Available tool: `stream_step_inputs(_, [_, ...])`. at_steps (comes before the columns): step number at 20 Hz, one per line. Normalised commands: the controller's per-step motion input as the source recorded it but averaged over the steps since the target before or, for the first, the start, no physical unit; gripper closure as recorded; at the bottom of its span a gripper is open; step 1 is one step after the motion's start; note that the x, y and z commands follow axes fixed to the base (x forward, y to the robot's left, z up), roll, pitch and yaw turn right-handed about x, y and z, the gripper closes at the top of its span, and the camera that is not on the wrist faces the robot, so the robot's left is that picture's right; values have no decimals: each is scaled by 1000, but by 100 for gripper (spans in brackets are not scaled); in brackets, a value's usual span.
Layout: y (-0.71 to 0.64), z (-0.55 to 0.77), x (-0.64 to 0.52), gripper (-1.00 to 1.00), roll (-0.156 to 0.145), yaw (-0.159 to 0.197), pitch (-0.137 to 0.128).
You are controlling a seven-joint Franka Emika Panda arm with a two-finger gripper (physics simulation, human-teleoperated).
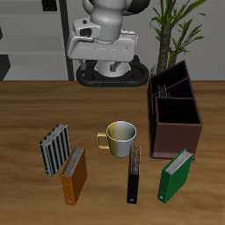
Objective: Place the yellow book into the left desk caddy's front compartment and place the orange book into the left desk caddy's left compartment and place the black book into the left desk caddy's back compartment
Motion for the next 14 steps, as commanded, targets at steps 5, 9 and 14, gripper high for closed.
stream_step_inputs(5, [-260, 129, 314, -100, -38, -23, -16])
stream_step_inputs(9, [-114, 160, 217, -100, 14, -29, -10])
stream_step_inputs(14, [-83, 100, 368, -100, 26, 22, -7])
